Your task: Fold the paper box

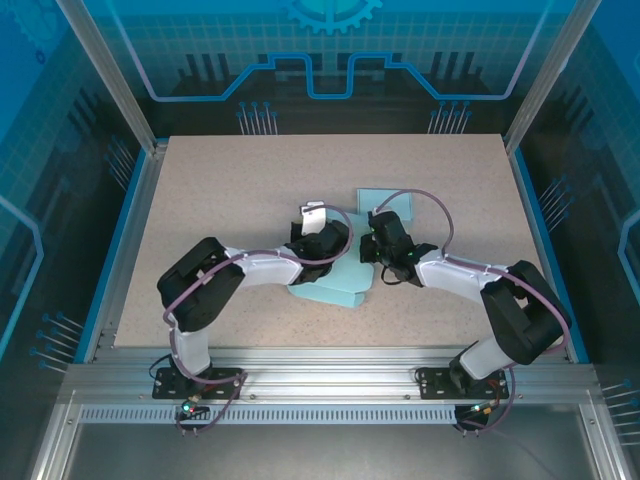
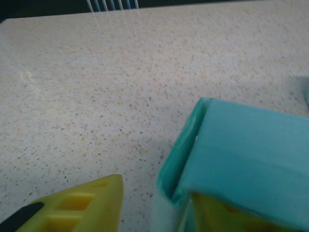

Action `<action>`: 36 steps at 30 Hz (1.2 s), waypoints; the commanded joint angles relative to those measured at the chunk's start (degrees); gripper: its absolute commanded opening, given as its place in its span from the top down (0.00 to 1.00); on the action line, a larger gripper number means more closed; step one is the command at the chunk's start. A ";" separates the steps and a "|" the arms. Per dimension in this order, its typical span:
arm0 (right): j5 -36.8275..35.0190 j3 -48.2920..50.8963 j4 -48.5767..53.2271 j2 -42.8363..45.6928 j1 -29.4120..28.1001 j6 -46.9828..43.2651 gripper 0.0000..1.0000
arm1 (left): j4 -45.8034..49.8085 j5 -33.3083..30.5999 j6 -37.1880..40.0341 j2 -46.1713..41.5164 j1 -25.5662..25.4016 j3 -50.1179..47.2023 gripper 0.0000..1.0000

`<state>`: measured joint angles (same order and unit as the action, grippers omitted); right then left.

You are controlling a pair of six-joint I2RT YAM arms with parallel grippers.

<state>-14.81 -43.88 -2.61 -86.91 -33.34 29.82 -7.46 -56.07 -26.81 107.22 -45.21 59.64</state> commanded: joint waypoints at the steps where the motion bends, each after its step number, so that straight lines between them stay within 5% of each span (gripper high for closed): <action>1: 0.42 -1.05 2.67 0.04 -0.35 0.22 1.00 | -1.03 8.46 0.76 -3.93 2.23 -3.17 0.51; 8: -0.13 -1.44 3.22 -0.27 -0.37 0.28 1.00 | -0.95 15.37 0.36 -9.40 2.14 -6.65 0.47; 26: -1.15 -2.59 4.73 -1.54 -0.40 0.06 1.00 | 2.29 28.66 -5.56 -24.99 0.64 -14.37 0.13; 36: 3.20 -10.68 14.66 -4.96 -0.33 -3.31 1.00 | 11.55 24.57 -4.49 -41.60 0.75 -16.75 0.01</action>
<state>-14.44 -49.87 6.94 -90.52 -33.36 28.51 -0.54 -28.88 -31.59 71.16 -44.42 44.07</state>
